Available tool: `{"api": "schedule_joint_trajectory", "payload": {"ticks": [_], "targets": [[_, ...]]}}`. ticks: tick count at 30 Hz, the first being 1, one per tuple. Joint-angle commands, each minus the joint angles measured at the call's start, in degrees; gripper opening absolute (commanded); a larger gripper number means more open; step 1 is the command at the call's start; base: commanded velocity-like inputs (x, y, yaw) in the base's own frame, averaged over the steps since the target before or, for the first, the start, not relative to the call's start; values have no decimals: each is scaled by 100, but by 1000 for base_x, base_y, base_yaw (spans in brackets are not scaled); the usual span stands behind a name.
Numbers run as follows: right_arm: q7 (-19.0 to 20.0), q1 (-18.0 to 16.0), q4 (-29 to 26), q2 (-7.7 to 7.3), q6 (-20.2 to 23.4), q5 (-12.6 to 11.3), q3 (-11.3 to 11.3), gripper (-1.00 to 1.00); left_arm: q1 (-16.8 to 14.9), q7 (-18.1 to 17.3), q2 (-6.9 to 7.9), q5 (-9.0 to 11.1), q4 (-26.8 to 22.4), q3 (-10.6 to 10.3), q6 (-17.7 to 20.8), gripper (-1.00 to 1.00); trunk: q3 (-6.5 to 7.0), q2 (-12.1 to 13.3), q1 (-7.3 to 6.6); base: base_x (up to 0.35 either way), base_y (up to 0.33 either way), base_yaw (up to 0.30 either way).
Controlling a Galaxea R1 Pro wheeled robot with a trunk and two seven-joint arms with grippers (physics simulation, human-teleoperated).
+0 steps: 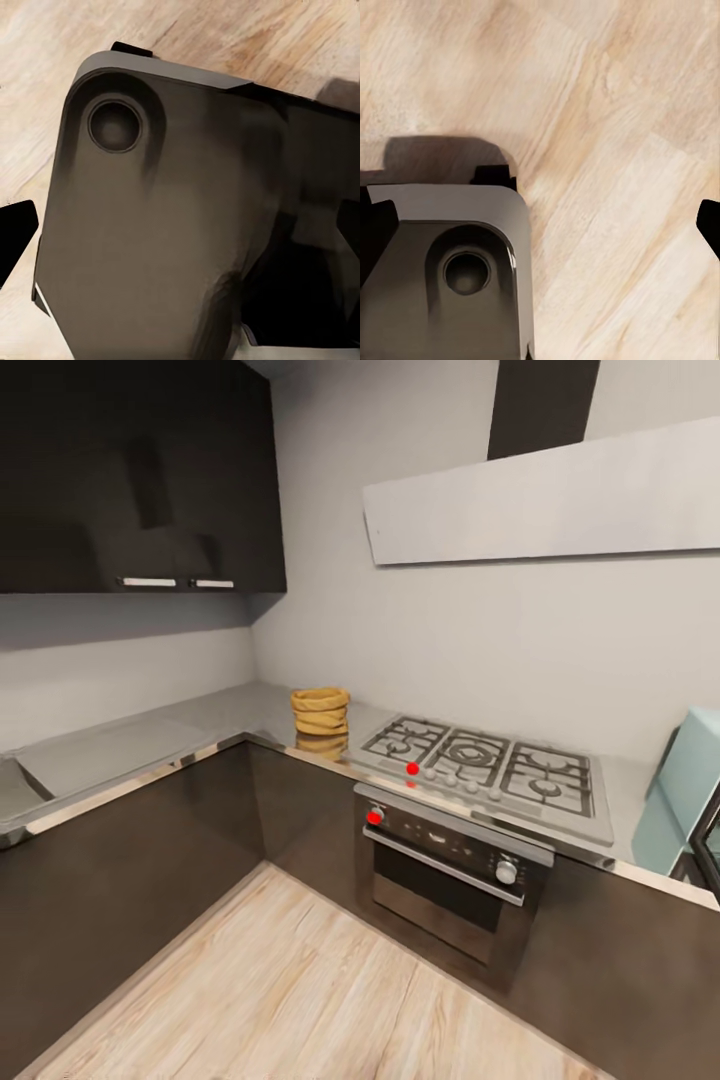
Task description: In the kitchen, take the popcorn bag from the countertop, put it into the microwave, and heat it until the popcorn is cooked so the cooked popcorn ends up inside the bag.
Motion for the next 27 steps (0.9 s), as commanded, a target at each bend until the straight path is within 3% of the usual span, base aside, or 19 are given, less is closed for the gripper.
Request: {"api": "schedule_joint_trajectory", "payload": {"ticks": [1,24,27], "targets": [[2,-5,15,-2,-33,60,-49,100,-1,7,-1,20,-3,9,-13,100,-6,-4,0,0,0,267],[2,-6,15,-2,-26,60,-41,100,-1,7,5,20,-1,7,-13,100,-6,-4,0,0,0,269],[2,-8,15,3,-26,221,-41,100,-1,2,5,20,0,-1,-13,100,-6,-4,0,39,0,268]]}}
